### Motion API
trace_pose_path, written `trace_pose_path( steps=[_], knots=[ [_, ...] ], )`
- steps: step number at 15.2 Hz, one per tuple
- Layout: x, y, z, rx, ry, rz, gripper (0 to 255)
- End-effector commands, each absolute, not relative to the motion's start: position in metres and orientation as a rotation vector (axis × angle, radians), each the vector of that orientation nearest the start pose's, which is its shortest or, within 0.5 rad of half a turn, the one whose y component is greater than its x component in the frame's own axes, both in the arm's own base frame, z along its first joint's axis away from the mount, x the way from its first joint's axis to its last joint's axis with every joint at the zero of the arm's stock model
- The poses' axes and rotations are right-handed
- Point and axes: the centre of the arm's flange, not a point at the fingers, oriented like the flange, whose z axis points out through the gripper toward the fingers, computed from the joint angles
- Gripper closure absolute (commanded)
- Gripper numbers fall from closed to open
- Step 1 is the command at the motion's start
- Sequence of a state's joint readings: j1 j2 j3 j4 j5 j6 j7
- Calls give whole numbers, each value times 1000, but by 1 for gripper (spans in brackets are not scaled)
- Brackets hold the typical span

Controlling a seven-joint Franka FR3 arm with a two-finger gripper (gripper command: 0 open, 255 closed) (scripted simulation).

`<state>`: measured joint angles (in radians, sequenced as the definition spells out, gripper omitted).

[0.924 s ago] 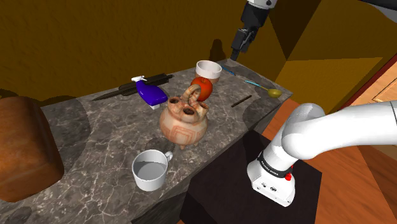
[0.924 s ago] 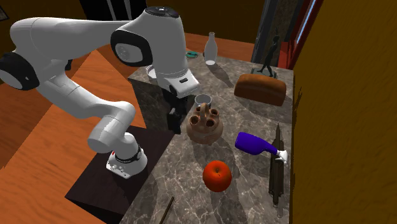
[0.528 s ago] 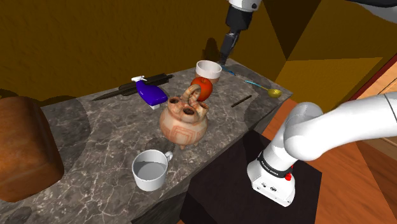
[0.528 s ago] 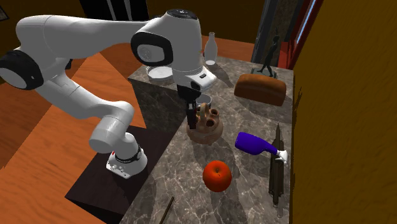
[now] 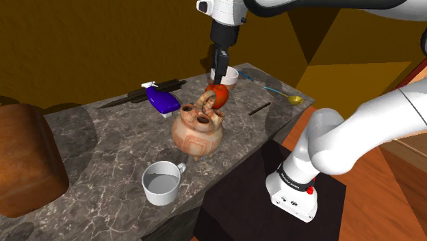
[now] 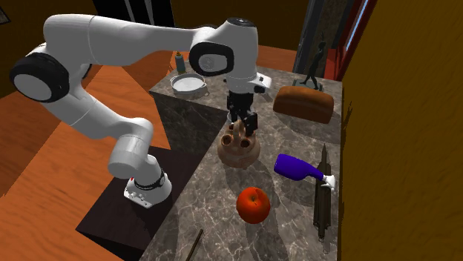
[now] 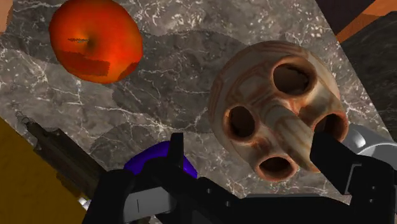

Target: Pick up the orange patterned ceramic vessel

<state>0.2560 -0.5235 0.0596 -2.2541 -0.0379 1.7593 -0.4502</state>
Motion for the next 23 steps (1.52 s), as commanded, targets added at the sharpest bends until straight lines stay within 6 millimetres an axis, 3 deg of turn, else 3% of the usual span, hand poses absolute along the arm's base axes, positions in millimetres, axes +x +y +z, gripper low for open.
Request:
trace_pose_path(
  steps=[1,7,14,17,18,23],
  knots=[
    [378,146,555,-2903,-1373,-26,0],
    [365,219,526,-2628,-1849,11,0],
    [365,219,489,-2628,-1849,11,0],
    [365,219,486,-2628,-1849,11,0],
    [365,219,486,-2628,-1849,11,255],
    [365,219,486,-2628,-1849,11,255]
  ],
)
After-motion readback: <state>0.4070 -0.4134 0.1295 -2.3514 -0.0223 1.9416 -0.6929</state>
